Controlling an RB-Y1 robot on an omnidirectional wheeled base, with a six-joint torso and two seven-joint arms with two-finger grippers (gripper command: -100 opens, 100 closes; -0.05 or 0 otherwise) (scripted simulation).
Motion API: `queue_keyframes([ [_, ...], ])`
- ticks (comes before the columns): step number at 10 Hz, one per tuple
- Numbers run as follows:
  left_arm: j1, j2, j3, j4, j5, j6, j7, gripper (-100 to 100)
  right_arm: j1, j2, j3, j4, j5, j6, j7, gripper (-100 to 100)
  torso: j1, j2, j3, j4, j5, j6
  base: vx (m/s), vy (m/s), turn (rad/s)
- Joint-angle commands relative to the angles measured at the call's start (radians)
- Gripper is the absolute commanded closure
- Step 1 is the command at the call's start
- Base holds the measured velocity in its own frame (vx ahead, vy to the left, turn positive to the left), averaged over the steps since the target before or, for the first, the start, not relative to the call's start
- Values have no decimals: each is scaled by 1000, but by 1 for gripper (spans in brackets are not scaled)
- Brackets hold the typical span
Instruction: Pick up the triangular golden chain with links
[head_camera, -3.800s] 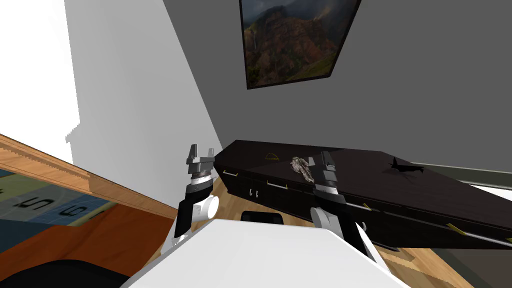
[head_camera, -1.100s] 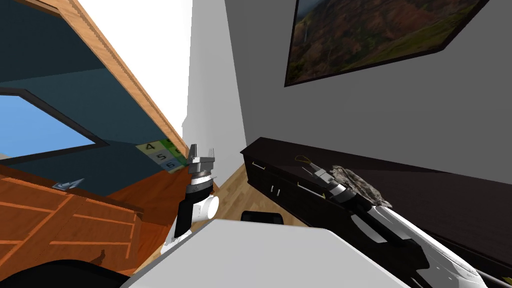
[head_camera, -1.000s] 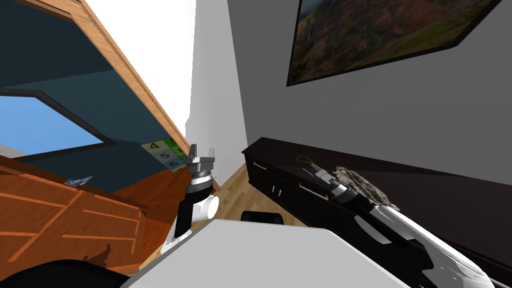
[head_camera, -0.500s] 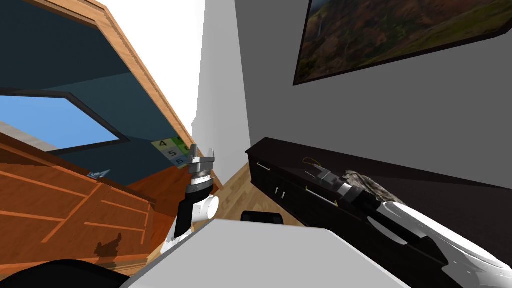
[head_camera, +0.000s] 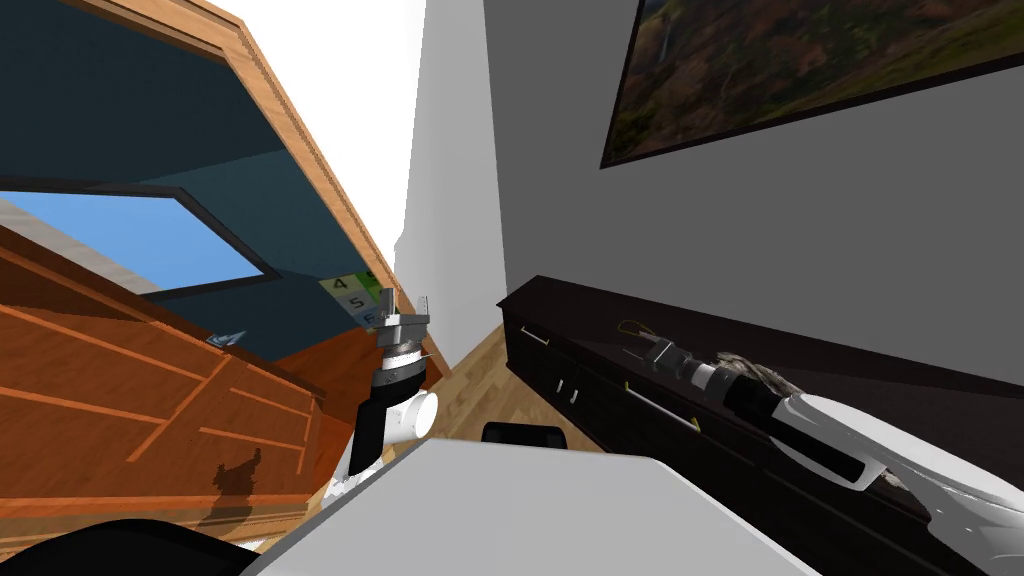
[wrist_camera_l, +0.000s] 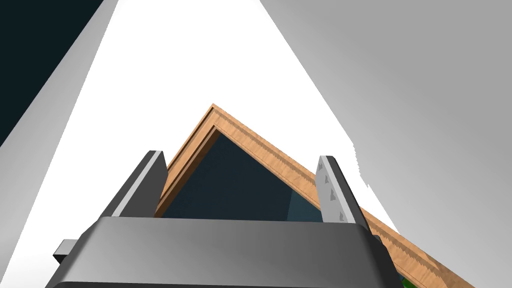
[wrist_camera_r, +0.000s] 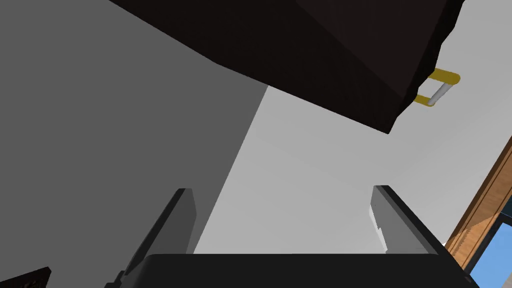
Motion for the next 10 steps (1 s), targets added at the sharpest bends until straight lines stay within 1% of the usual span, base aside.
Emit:
queue_keyframes([
  [1,0,0,0,0,0,0,0,0,-4,-44,4,33,32,6,21,-100,0,0,0,0,0,0,30,27,69],
  [2,0,0,0,0,0,0,0,0,-7,-76,7,61,57,13,38,-100,0,0,0,0,0,0,49,26,102],
  [3,0,0,0,0,0,0,0,0,-7,-76,7,61,57,13,38,-100,0,-1,0,0,0,0,37,13,25],
  [5,0,0,0,0,0,0,0,0,-13,-132,16,116,104,27,68,-100,-1,0,0,0,0,0,40,11,59],
  [6,0,0,0,0,0,0,0,0,-13,-132,16,116,104,27,68,-100,-1,-1,0,0,0,0,36,9,20],
  [8,0,0,0,0,0,0,0,0,-17,-180,26,168,146,43,94,-100,-1,0,0,0,0,0,41,9,44],
  [10,0,0,0,0,0,0,0,0,-20,-218,40,214,184,61,116,-100,-1,-1,-1,0,0,0,65,-1,35],
])
